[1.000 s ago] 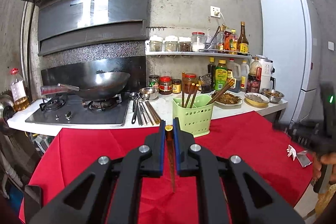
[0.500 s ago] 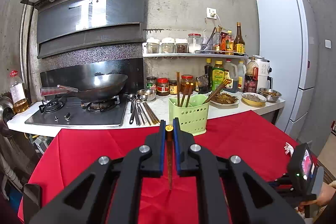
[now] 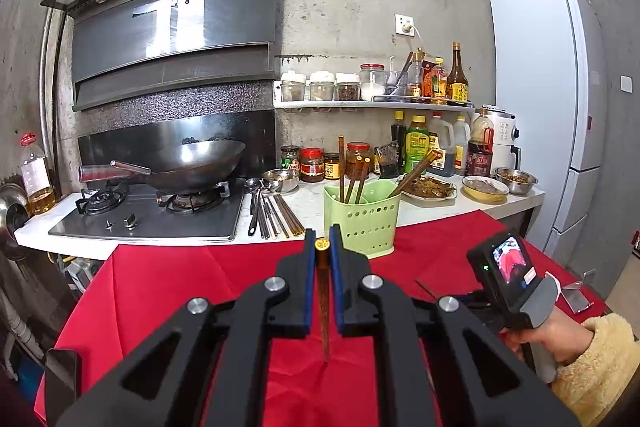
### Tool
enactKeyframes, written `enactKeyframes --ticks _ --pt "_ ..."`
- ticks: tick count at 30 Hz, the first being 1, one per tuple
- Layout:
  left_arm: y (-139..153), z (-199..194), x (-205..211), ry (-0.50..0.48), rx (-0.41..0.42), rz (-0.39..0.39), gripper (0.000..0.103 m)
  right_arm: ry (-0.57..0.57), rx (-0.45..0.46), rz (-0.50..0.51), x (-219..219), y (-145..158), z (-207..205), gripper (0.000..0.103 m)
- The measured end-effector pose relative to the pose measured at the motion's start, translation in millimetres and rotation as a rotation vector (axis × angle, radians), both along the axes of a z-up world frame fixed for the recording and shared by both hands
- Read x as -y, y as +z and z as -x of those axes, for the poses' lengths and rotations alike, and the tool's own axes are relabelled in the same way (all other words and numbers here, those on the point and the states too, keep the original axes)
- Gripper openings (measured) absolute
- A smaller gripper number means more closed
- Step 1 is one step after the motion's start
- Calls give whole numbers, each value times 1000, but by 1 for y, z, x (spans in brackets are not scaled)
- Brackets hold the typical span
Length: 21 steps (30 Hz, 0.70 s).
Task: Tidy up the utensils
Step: 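Carry the upright chopstick toward the green holder with the left gripper while the right gripper carries its own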
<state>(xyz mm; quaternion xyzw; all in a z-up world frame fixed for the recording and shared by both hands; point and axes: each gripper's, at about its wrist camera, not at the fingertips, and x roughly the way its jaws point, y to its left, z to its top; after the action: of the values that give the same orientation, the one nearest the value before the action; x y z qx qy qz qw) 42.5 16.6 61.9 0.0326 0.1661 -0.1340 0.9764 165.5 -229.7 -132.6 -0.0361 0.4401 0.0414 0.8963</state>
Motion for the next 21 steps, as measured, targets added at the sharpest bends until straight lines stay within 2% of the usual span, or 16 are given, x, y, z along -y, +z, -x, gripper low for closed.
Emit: enactKeyframes --ticks 1,5,11,15,21 --pt "0 0 0 -1 0 0 7 2 7 -10 2 2 5 18" --pt "0 1 0 1 -3 2 7 -5 34 -2 9 6 37 27" --pt "0 1 0 13 -8 0 7 -6 15 -10 15 -3 91 27" --pt "0 1 0 11 -13 -4 7 -13 15 -18 16 -8 112 26" --pt "0 2 0 11 -14 -5 7 -16 22 -15 14 -9 137 19"
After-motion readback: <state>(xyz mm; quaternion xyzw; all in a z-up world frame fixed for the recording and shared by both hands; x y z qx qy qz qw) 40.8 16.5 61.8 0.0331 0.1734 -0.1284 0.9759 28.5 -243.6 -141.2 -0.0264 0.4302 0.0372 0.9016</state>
